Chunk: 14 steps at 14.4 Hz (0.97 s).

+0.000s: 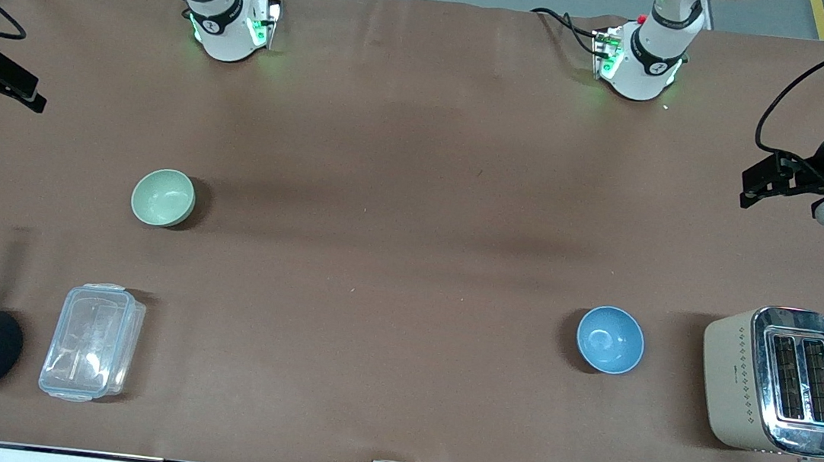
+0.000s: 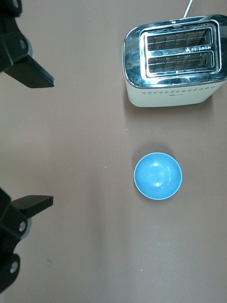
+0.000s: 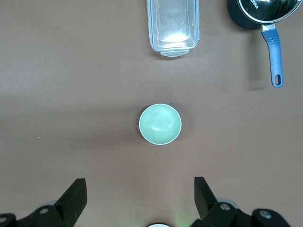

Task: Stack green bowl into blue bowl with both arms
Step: 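Reach the left gripper toward the blue bowl while the right gripper starts moving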

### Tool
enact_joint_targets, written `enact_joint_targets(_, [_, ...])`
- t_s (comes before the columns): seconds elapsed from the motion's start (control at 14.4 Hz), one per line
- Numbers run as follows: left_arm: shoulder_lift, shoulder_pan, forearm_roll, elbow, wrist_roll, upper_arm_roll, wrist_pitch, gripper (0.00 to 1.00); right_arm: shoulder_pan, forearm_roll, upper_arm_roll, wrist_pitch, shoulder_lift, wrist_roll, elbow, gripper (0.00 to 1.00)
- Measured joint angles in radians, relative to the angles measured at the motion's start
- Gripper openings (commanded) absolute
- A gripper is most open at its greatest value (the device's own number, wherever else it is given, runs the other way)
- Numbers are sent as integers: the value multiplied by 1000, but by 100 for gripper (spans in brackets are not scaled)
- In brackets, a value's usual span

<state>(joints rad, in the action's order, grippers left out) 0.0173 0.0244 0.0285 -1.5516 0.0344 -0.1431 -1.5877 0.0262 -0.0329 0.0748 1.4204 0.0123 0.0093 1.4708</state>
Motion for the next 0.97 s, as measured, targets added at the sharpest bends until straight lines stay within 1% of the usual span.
enact_joint_targets(0.42, [10, 2, 0, -1, 0, 0, 0, 100, 0, 1, 0, 0, 0, -40, 0, 100])
enact_joint_targets(0.56, [46, 4, 0, -4, 0, 0, -1, 100, 0, 9, 0, 0, 0, -60, 0, 100])
enact_joint_targets(0.7, [111, 7, 0, -15, 0, 2, -21, 100, 0, 13, 0, -2, 1, -66, 0, 100])
enact_joint_targets(0.83, [177, 8, 0, -53, 2, 4, -116, 100, 0, 15, 1, 0, 6, -66, 10, 100])
enact_joint_targets(0.9, [206, 9, 0, -85, 2, 4, -187, 100, -1, 15, 3, 19, 11, -66, 31, 100])
enact_joint_targets(0.97, [230, 9, 0, -129, 2, 4, -278, 100, -3, 15, 7, 66, 16, -66, 73, 100])
